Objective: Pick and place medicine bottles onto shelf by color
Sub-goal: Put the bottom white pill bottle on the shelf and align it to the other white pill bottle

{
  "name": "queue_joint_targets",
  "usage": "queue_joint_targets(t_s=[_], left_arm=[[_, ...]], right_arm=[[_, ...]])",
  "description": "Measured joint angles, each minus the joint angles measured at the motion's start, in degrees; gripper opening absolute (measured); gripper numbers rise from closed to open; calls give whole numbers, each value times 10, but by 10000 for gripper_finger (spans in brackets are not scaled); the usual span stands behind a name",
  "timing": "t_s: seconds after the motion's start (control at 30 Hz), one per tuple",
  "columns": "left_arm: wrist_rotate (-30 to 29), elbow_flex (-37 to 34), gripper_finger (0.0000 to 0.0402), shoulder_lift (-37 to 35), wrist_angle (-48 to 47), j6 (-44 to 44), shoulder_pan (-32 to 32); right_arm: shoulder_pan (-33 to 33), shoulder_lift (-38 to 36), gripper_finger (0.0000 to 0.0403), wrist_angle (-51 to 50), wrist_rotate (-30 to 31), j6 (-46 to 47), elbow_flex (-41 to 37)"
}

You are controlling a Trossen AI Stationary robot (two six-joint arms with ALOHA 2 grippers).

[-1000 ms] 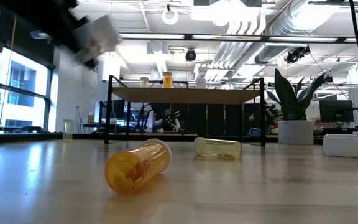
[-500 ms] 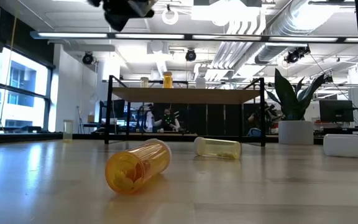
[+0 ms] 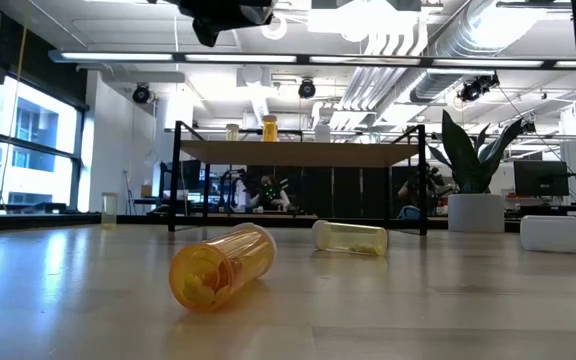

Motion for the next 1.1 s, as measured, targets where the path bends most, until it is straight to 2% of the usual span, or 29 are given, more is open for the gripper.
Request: queue_joint_targets(t_s=[0.17, 0.37, 0.5, 0.6, 0.77, 0.9, 1.1], left_arm=[[-5, 0, 152, 0, 28, 19, 32], [-7, 0, 152, 0, 37, 20, 69], [-7, 0, 152, 0, 40, 20, 92], [-7, 0, 152, 0, 41, 19, 108], [-7, 0, 152, 0, 62, 9, 126], [-7, 0, 152, 0, 86, 10, 134], [-5, 0, 152, 0, 104, 24, 145]], right_arm=[[-24, 0, 173, 0, 1, -47, 0], [-61, 0, 211, 15, -1, -112, 0], [-87, 0, 233, 37, -36, -157, 0], [-108, 0, 236, 37, -85, -192, 0], [-137, 5, 236, 37, -112, -203, 0], [-156, 12, 236, 37, -162, -221, 0], [-165, 25, 236, 50, -169, -231, 0]])
